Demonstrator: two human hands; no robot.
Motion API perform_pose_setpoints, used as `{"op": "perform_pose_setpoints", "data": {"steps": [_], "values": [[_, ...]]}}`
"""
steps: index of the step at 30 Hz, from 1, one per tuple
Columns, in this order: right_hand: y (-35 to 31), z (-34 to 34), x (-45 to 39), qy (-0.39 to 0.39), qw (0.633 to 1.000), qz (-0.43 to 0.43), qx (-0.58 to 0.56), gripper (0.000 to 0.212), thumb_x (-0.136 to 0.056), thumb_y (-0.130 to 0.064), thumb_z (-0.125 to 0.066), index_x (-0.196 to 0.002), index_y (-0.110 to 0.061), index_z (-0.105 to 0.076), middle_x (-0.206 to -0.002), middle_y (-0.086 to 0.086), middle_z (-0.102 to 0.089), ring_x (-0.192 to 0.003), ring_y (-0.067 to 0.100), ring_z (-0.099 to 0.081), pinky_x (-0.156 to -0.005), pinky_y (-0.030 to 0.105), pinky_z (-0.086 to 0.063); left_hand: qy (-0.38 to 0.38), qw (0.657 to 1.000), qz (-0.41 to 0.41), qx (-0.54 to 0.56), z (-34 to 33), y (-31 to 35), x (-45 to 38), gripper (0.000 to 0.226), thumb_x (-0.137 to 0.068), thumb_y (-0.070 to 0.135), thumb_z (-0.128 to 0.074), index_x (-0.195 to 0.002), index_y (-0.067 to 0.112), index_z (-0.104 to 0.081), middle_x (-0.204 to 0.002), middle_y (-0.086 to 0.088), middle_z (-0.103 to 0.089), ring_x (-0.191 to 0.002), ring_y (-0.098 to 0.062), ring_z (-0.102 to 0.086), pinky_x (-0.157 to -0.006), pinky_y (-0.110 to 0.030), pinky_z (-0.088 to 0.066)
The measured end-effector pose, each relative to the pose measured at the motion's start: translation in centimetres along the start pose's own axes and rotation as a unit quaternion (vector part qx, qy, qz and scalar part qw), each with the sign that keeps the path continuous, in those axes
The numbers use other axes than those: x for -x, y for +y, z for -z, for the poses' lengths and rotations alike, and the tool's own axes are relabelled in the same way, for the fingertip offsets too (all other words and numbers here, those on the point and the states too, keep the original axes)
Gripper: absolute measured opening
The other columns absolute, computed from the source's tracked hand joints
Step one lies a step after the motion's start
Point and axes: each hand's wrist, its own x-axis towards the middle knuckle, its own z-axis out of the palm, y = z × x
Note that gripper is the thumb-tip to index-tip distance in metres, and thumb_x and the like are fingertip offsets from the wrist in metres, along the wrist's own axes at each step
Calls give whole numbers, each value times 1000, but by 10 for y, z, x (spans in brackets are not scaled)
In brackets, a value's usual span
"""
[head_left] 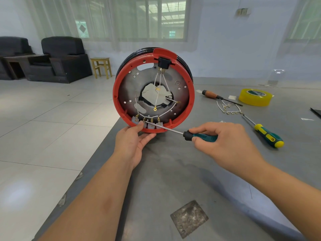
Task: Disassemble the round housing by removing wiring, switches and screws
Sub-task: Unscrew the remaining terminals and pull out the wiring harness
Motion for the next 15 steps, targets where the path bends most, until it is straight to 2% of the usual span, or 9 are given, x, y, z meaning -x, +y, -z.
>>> {"op": "perform_pose_setpoints", "data": {"steps": [4,6,10,15], "values": [[0,5,-6,-23,998,-35,-55,14,-83,-28,-75,-83,-42,-78,-68,-15,-71,-47,4,-53,-45,13,-40,-16,1000,4,-2,-1,1,3,15,-103,3,-62,-116,-2,-65,-104,-17,-80,-93,-34,-79,-74,-43,-67],[1,8,-8,-34,995,-53,-77,11,-83,-30,-75,-83,-40,-78,-64,-9,-71,-45,9,-49,-42,19,-42,-24,1000,7,-4,-1,1,4,16,-103,4,-62,-117,-3,-65,-109,-19,-78,-95,-35,-79,-74,-42,-66],[2,12,-10,-40,995,-63,-71,9,-83,-31,-75,-85,-39,-79,-61,-10,-69,-44,6,-48,-42,14,-38,-33,999,1,-15,-2,2,6,17,-103,5,-62,-117,-4,-65,-112,-19,-78,-96,-34,-79,-75,-41,-66],[3,11,-6,-20,999,-31,-15,13,-84,-33,-74,-88,-44,-78,-72,-17,-72,-46,4,-53,-42,12,-38,-38,999,-15,-27,-2,1,8,17,-103,6,-63,-116,-4,-65,-109,-18,-79,-96,-33,-79,-71,-36,-65]]}}
